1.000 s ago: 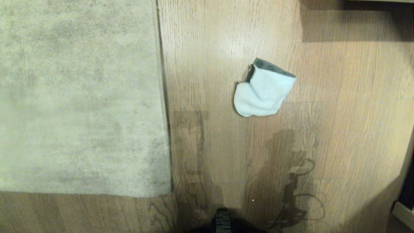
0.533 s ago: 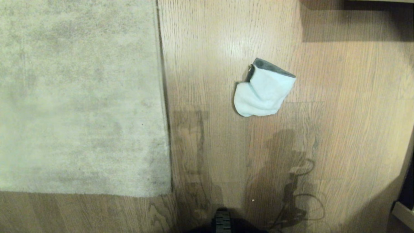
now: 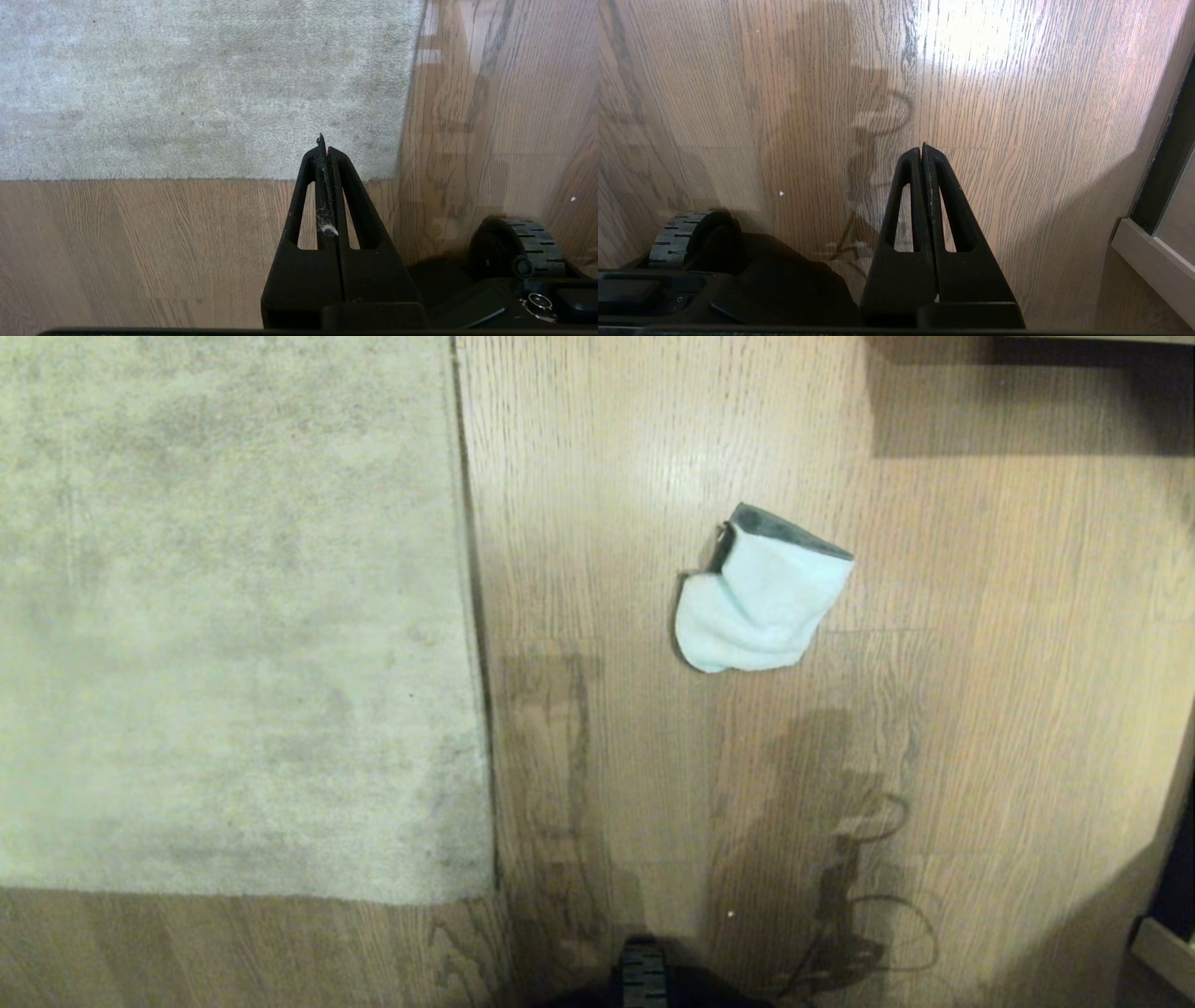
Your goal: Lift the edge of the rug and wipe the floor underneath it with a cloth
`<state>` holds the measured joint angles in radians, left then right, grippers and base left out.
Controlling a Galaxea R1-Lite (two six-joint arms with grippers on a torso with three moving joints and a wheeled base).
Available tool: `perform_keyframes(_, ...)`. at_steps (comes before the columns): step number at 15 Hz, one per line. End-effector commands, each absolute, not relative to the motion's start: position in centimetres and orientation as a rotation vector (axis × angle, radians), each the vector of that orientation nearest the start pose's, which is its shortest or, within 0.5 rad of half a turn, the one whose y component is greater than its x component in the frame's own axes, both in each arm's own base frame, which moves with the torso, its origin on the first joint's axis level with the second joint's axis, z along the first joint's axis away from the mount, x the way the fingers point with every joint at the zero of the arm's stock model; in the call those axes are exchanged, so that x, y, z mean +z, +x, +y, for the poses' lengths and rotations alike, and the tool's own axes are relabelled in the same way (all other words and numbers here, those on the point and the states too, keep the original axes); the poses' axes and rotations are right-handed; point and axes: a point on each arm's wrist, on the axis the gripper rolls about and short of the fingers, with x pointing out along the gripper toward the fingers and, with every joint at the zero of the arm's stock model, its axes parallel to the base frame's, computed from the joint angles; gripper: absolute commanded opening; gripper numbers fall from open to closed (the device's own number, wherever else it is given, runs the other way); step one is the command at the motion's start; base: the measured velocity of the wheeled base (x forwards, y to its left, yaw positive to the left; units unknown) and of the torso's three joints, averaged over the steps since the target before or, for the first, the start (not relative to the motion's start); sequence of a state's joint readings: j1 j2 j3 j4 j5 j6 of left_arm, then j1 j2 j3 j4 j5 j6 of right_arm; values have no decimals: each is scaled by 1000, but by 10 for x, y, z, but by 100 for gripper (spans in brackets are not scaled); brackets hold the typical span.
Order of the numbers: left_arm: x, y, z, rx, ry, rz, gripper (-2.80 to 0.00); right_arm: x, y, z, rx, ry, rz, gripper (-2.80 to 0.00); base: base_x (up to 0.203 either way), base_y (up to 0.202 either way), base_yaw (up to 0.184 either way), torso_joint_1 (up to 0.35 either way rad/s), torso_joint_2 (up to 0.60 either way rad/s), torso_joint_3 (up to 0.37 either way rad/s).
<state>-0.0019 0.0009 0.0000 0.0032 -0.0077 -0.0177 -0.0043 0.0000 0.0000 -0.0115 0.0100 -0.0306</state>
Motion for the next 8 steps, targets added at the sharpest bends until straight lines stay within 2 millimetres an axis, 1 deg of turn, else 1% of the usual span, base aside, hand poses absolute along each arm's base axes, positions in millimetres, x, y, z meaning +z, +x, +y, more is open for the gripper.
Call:
perform_keyframes(1, 75, -23, 0, -9, -18, 5, -280, 77, -23, 0, 6, -31, -11, -280, 0, 0, 0, 0, 0, 0)
perform_keyframes(8, 75, -23, 0, -9, -18, 3, -280, 77, -23, 0, 6, -31, -11, -280, 0, 0, 0, 0, 0, 0)
